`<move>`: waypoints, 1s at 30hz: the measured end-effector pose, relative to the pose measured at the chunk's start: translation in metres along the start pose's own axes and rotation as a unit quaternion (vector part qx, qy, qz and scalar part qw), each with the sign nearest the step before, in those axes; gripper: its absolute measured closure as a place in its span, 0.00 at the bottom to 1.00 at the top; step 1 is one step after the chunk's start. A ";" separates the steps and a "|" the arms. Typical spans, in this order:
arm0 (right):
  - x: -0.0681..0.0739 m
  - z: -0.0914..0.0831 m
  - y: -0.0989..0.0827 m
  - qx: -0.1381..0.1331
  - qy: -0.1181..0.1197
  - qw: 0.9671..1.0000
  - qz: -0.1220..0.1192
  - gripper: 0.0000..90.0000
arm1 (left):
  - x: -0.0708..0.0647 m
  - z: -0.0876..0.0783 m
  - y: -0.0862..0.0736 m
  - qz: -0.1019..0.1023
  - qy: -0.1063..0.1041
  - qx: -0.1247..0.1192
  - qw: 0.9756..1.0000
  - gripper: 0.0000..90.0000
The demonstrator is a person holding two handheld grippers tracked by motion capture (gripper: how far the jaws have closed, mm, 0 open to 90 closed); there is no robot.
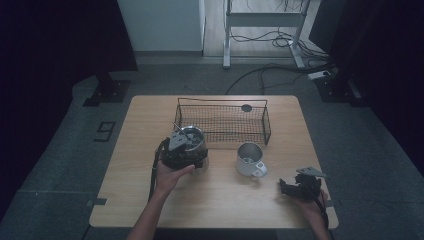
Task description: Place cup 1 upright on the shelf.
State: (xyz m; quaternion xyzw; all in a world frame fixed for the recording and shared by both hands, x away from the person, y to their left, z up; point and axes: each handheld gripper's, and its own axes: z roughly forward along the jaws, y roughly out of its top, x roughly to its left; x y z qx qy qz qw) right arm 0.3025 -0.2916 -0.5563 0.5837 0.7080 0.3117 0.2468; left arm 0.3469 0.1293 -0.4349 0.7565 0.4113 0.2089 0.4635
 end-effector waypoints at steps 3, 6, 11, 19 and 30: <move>0.000 0.000 0.000 0.000 0.000 1.000 0.000 0.07 | 0.000 0.000 0.001 -0.002 -0.001 -0.001 1.000 0.05; 0.000 0.000 0.000 0.000 0.000 1.000 0.000 0.07 | 0.001 0.000 0.003 -0.002 0.000 -0.002 1.000 0.05; 0.000 0.000 0.000 0.000 0.000 1.000 0.000 0.07 | 0.002 0.000 0.005 -0.005 -0.001 -0.004 1.000 0.05; 0.000 0.000 0.000 0.000 0.000 1.000 0.000 0.07 | 0.002 0.001 0.010 -0.002 0.003 -0.004 1.000 0.05; 0.000 0.000 0.000 0.000 0.000 1.000 0.001 0.07 | 0.003 0.001 0.017 -0.001 0.003 -0.007 1.000 0.05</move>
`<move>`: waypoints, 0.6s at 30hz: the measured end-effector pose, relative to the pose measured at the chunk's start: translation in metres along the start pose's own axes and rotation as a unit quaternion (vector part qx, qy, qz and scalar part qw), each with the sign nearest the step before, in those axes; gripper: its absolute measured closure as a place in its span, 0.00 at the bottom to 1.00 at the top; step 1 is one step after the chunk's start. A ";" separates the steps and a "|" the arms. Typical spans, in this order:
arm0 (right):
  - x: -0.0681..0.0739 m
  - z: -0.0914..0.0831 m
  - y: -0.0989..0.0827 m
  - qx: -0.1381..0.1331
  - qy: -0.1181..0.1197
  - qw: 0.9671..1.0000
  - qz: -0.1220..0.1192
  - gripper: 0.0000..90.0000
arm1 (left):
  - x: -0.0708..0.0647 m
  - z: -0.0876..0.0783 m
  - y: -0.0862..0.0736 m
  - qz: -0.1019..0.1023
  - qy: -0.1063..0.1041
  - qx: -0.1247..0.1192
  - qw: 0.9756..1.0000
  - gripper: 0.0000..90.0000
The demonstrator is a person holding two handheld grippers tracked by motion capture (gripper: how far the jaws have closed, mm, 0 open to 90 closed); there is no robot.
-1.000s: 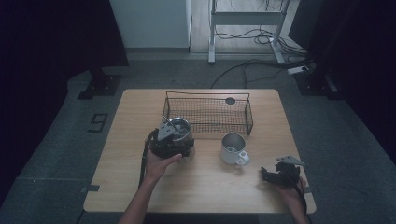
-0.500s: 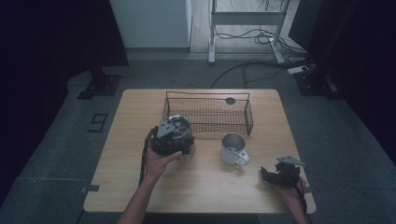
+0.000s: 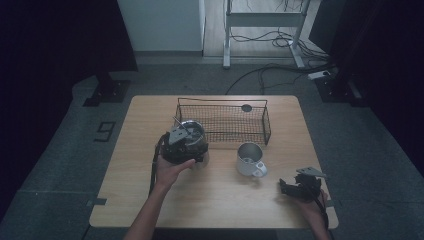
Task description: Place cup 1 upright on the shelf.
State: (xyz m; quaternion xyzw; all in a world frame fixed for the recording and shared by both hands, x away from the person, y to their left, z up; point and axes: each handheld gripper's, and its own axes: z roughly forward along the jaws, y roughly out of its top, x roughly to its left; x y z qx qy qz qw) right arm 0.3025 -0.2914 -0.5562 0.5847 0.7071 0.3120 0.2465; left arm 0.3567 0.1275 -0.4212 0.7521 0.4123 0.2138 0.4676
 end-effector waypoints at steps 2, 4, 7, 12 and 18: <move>0.000 0.000 0.000 0.000 0.000 1.000 0.000 0.07 | 0.000 0.000 0.002 -0.001 -0.002 -0.002 1.000 0.05; 0.000 0.000 0.000 0.000 0.000 1.000 0.000 0.07 | 0.001 0.000 0.004 0.002 -0.001 -0.003 1.000 0.05; 0.000 0.000 0.000 0.000 0.001 1.000 -0.001 0.08 | 0.001 0.002 0.007 0.003 -0.003 -0.005 1.000 0.05; 0.000 0.000 0.000 0.000 0.002 1.000 -0.002 0.08 | 0.002 0.003 0.015 0.011 -0.003 -0.009 1.000 0.05; 0.000 0.000 0.000 0.000 0.002 1.000 -0.002 0.08 | 0.002 0.005 0.022 0.016 -0.003 -0.012 1.000 0.05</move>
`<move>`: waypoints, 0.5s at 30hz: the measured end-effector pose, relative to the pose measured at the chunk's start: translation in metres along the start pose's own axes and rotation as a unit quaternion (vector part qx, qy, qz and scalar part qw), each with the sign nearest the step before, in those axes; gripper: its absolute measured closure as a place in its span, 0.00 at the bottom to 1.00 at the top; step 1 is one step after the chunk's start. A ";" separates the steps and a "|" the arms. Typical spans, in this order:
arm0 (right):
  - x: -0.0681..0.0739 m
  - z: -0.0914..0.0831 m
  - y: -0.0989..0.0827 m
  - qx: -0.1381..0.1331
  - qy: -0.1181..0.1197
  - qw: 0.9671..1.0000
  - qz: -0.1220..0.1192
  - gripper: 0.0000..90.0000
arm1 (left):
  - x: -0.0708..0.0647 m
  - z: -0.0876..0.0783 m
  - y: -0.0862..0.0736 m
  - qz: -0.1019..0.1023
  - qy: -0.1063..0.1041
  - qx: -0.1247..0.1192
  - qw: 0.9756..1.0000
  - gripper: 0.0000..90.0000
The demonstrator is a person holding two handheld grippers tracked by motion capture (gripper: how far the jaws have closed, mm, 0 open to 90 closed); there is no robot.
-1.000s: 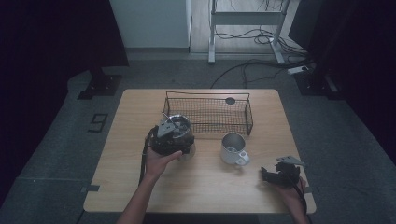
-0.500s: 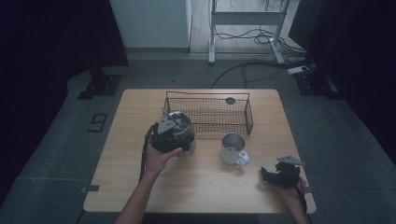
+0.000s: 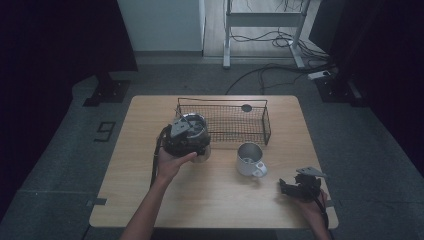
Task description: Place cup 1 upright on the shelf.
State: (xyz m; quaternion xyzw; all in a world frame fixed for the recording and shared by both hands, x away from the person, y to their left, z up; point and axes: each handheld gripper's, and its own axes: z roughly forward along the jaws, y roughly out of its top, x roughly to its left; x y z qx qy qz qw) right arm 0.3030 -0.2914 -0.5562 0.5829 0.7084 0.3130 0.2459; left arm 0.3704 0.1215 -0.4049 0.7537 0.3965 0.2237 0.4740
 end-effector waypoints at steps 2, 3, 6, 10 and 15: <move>0.000 0.000 0.000 0.001 0.000 1.000 0.000 0.08 | 0.000 0.001 0.002 0.001 0.000 -0.002 1.000 0.05; 0.000 0.000 0.000 0.001 0.000 1.000 0.000 0.08 | 0.000 0.001 0.003 0.001 0.000 -0.001 1.000 0.05; 0.000 0.000 0.000 0.001 0.000 1.000 0.000 0.08 | 0.001 0.001 0.006 0.000 0.000 -0.003 1.000 0.05; 0.000 0.000 0.000 0.001 0.000 1.000 0.000 0.08 | 0.001 0.002 0.010 0.000 -0.003 -0.004 1.000 0.05; 0.000 0.000 0.000 0.001 0.000 1.000 0.000 0.08 | 0.001 0.003 0.015 0.001 -0.003 -0.006 1.000 0.05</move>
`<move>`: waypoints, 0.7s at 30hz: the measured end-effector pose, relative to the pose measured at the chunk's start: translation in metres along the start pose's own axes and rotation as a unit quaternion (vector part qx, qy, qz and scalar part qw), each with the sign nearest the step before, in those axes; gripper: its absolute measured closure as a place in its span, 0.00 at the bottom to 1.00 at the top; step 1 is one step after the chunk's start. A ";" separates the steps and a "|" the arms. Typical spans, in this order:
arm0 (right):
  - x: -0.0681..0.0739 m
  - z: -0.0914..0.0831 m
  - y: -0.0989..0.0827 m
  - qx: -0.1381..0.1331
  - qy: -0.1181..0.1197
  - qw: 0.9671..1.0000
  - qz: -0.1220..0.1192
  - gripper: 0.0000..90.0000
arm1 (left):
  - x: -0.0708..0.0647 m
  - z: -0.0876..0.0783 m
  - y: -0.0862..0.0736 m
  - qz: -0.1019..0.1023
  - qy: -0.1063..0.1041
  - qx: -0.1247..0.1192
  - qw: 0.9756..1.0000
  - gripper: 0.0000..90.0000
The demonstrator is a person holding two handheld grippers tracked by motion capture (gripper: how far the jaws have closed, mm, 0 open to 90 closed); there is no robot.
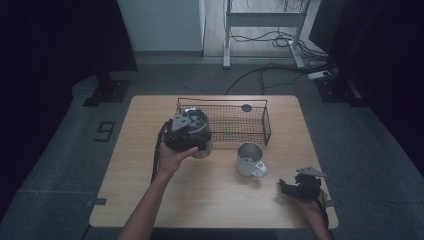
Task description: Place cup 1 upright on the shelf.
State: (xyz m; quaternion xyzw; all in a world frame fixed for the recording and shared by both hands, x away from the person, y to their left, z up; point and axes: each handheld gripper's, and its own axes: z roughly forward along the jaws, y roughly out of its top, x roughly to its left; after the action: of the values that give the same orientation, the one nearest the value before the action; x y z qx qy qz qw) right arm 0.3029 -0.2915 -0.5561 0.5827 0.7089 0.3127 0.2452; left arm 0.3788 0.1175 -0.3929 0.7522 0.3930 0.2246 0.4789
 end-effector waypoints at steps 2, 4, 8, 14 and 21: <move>0.000 0.000 0.000 0.001 0.000 1.000 0.000 0.08 | 0.001 0.001 0.002 0.001 0.002 0.001 1.000 0.05; 0.000 0.000 0.000 0.000 -0.001 1.000 0.000 0.08 | 0.001 0.002 0.004 0.002 0.002 0.001 1.000 0.05; 0.000 0.000 0.000 0.000 -0.001 1.000 -0.001 0.08 | 0.004 0.006 0.006 -0.001 0.003 0.002 1.000 0.05; 0.000 0.000 0.000 -0.002 -0.001 1.000 -0.001 0.08 | 0.007 0.009 0.010 -0.003 0.004 0.002 1.000 0.05; 0.000 0.000 0.000 -0.002 -0.001 1.000 -0.001 0.08 | 0.015 0.008 0.015 -0.011 0.006 0.001 1.000 0.05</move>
State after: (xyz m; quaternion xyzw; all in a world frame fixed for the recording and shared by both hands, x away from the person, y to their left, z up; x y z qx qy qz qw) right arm 0.3030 -0.2916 -0.5564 0.5818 0.7088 0.3133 0.2469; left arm 0.3991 0.1213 -0.3836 0.7466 0.4048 0.2237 0.4782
